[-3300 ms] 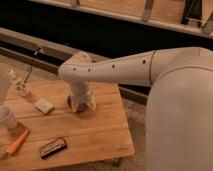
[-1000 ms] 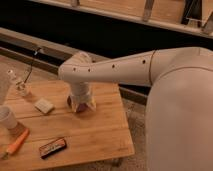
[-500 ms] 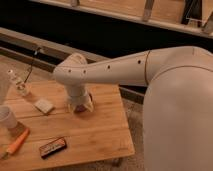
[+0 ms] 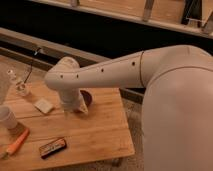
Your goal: Place the eraser on the white sponge
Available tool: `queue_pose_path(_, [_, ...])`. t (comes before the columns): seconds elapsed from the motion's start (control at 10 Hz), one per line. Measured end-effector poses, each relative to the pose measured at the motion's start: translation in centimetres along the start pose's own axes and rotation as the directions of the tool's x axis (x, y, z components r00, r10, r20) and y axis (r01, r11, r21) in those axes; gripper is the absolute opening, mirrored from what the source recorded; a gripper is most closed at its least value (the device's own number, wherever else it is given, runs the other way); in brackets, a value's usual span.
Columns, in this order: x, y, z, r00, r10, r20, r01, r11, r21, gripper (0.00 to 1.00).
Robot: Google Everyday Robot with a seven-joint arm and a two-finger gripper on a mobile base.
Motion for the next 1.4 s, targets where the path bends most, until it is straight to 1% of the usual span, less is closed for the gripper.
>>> queue_pose_path(0.3, [0.5,3.6,0.7,0.995,-0.097,0.002,0.097,0.995,-0.010,0.65])
queue_pose_path(0.5, [1.1,6.4,1.1,0.984,-0.176,0.005,0.176,0.984,-0.013,0.65])
queue_pose_path(0.6, [1.4,7.1,1.2,0.979,-0.203,0.006,0.203,0.979,-0.010,0.65])
queue_pose_path(0.7, [1.8,8.2,1.4,0.970,-0.241,0.008,0.241,0.970,-0.008,0.65])
queue_pose_path(0.9, [2.3,9.5,1.9,0.958,-0.286,0.013,0.286,0.958,-0.010,0.65])
queue_pose_path(1.1, [2.6,11.1,2.8,0.931,-0.364,0.027,0.364,0.931,-0.018,0.65])
queue_pose_path(1.2, [2.8,11.8,3.2,0.914,-0.403,0.034,0.404,0.914,-0.028,0.65])
queue_pose_path(1.3, [2.9,12.2,3.8,0.900,-0.434,0.036,0.435,0.900,-0.035,0.65])
queue_pose_path(1.4, [2.9,12.6,4.8,0.879,-0.475,0.036,0.476,0.878,-0.044,0.65])
